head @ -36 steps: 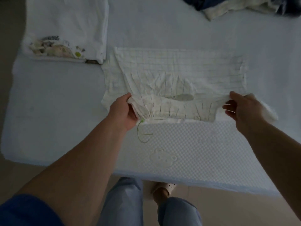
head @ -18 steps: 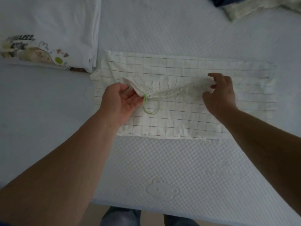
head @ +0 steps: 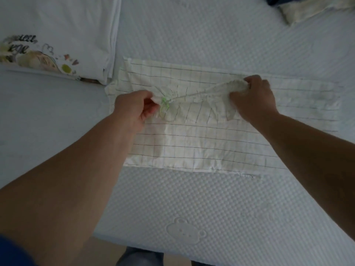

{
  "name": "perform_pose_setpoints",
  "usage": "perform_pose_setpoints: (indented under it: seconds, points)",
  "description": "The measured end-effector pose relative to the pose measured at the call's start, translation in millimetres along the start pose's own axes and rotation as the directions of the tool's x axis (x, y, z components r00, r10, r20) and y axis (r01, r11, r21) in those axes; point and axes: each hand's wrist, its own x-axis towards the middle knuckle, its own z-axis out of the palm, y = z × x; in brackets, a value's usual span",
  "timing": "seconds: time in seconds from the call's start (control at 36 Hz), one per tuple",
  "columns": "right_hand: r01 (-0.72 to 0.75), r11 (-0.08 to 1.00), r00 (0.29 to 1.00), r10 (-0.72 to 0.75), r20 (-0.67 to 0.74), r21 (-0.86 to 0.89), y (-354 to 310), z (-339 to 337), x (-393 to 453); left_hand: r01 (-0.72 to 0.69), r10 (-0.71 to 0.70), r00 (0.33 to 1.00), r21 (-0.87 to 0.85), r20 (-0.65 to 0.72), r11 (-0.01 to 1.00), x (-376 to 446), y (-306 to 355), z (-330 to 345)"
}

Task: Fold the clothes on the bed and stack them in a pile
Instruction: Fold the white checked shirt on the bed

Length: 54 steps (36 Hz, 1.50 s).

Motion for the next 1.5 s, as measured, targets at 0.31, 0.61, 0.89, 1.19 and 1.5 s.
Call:
perform_pose_setpoints:
  seconds: [0.31, 0.61, 0.89, 1.19, 1.5]
  points:
    - [0.347, 0.886, 0.937, -0.340, 0.078, -0.308, -12, 19, -11, -0.600, 0.663, 0.673, 0.765, 0.327, 0.232, 12, -13, -4]
    - [0.495, 0.823, 0.868, -0.482, 0.116, -0.279, -17, 8, -2, -0.573, 0.458, 0.819, 0.540, 0.346, 0.617, 2, 29, -9]
    - [0.703, 0.706, 0.691, -0.651, 0.314, -0.082, -77, 35, -21, -0.528, 0.394, 0.849, 0.558, 0.351, 0.641, 0, 13, -17]
    - [0.496, 0.864, 0.776, -0.396, 0.491, -0.087, -121, 69, -6, -0.275, 0.231, 0.959, 0.728, 0.162, 0.628, -32, -68, -104]
    - [0.643, 0.692, 0.673, -0.305, 0.673, -0.329, -149, 57, 2, -0.276, 0.253, 0.957, 0.716, 0.143, 0.641, -39, -88, -140]
